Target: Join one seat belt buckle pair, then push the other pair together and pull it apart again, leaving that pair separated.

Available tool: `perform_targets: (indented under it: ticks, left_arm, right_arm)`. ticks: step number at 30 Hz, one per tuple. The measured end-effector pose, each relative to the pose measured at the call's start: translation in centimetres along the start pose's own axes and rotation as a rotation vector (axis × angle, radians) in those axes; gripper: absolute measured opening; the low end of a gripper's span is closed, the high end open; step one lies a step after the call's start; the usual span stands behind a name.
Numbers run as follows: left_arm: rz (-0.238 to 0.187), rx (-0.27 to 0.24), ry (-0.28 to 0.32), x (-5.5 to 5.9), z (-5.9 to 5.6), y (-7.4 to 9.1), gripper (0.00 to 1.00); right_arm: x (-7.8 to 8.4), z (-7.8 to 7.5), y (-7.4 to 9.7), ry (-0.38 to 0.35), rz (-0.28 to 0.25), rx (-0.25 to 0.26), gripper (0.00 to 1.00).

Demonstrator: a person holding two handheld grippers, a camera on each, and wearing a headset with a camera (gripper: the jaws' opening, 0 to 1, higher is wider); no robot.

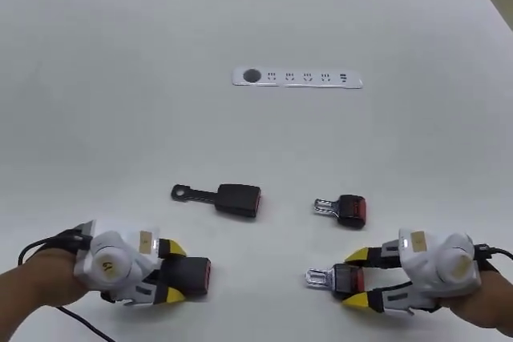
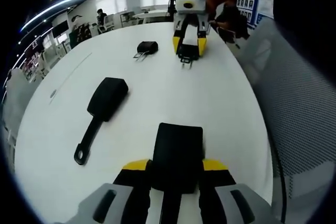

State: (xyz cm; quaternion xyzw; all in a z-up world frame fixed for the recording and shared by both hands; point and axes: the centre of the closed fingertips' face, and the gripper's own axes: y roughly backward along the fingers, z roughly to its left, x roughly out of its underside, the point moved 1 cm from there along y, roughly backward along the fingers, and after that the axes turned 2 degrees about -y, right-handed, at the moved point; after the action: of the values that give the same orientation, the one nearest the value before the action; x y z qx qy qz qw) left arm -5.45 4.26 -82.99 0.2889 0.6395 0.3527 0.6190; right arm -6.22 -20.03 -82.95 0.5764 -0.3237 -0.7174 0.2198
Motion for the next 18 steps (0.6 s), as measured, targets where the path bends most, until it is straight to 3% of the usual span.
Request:
perform_targets:
  ticks: [18]
  left_arm:
    - [0.013, 0.005, -0.002, 0.0, 0.0, -0.1, 0.36]
  right_arm:
    - [-5.5, 1.7, -5.5, 0.019, -0.096, -0.023, 0.35]
